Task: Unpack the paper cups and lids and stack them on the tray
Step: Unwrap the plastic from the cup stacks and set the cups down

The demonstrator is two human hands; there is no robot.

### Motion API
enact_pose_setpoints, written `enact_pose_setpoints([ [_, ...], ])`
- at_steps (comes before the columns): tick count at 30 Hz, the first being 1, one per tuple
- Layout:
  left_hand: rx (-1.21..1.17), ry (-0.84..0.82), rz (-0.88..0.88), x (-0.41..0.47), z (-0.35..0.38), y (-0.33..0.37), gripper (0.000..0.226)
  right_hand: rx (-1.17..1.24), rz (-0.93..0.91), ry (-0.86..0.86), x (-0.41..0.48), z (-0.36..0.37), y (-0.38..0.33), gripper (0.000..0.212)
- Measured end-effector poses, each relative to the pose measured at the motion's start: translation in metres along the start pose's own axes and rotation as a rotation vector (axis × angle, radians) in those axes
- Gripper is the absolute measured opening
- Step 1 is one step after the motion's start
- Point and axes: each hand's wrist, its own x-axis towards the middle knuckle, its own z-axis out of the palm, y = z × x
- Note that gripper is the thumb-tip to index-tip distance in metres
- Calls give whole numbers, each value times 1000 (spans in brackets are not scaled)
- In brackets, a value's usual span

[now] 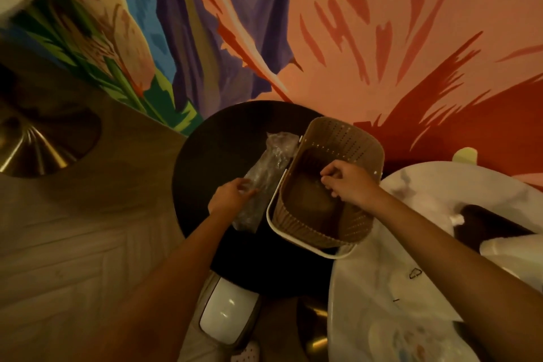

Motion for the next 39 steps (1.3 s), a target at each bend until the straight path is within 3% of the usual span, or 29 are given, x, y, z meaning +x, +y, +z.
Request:
enact_pose_setpoints([
  [6, -113, 97, 143, -28, -24, 17, 39, 49, -9, 56, -21, -18, -1, 8],
  [11, -198, 182, 367, -85, -36, 55, 27, 128, -54, 149, -66, -44, 4, 13],
  [16, -268, -19, 519, -155, -13, 93, 17, 189, -82, 244, -118, -59, 22, 11],
  [20, -221, -155, 631, -203, 28, 105, 28, 220, -121, 318, -168, -68, 40, 9],
  [22, -165, -311, 684, -221, 47, 105, 40, 232, -126, 339, -194, -70, 52, 9],
  [25, -65, -472, 713, -239, 79, 94, 64, 258, -123, 333, -228, -66, 74, 9],
  [29, -32, -488, 655, -249, 123, 77, 92, 302, -117, 380, -259, -54, 101, 8],
  [35, -170, -447, 618, -261, 168, 67, 95, 361, -47, 349, -283, -35, 132, 8],
  [39, -226, -301, 636, -261, 183, 63, 74, 372, 41, 299, -288, -20, 152, 7],
])
